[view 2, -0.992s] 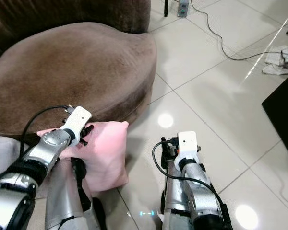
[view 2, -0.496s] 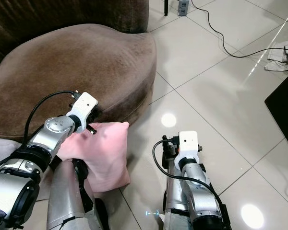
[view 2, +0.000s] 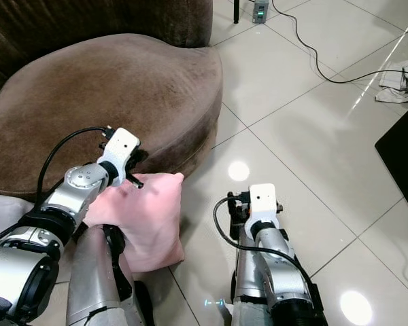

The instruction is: Move the pillow to the sofa from floor

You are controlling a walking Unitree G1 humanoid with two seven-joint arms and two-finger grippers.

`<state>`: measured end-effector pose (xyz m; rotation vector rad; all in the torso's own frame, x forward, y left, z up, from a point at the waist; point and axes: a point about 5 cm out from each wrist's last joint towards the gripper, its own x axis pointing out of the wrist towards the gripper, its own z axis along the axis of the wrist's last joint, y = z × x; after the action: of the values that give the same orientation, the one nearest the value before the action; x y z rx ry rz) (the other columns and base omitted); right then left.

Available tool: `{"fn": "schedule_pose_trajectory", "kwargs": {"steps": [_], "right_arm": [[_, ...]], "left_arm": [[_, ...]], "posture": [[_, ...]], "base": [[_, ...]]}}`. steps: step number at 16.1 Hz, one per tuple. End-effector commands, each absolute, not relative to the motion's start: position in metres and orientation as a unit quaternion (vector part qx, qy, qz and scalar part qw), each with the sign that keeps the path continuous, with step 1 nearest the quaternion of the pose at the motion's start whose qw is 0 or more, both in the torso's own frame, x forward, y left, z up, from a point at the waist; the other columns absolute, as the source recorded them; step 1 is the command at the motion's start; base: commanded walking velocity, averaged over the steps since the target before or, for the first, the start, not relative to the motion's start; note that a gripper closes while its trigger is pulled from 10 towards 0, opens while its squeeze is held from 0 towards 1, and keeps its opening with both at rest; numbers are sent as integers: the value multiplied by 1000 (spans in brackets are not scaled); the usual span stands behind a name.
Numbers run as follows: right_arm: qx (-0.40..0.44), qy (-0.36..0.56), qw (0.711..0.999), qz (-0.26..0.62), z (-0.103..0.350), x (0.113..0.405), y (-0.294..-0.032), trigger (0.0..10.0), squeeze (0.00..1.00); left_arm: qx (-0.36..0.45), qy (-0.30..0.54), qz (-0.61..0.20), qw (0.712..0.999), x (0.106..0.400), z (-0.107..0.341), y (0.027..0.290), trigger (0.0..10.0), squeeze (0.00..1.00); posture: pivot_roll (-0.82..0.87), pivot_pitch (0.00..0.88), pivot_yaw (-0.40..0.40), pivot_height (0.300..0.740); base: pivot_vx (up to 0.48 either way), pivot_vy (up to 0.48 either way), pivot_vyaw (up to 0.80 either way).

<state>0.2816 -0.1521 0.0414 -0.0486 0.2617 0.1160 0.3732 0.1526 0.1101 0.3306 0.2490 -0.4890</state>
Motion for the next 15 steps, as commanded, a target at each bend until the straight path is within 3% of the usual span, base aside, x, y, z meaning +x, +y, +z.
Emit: {"fn": "schedule_pose_trajectory", "kwargs": {"steps": [1,4,9,15], "right_arm": [[-18,185,980,67,18,266,-148,10000,0],[-17,188,980,67,17,264,-147,10000,0],[-14,189,980,59,17,264,-149,10000,0],[-10,189,981,52,15,263,-148,10000,0]], "left_arm": [[136,128,-242,952,372,108,153,0,0],[144,117,-283,941,369,109,145,0,0],[157,128,-312,928,367,111,156,0,0],[231,183,-423,857,362,124,176,0,0]], "posture": [[-113,176,101,450],[-112,190,104,450],[-112,202,115,450],[-112,190,152,450]], "base": [[0,0,0],[0,0,0],[0,0,0],[0,0,0]]}}
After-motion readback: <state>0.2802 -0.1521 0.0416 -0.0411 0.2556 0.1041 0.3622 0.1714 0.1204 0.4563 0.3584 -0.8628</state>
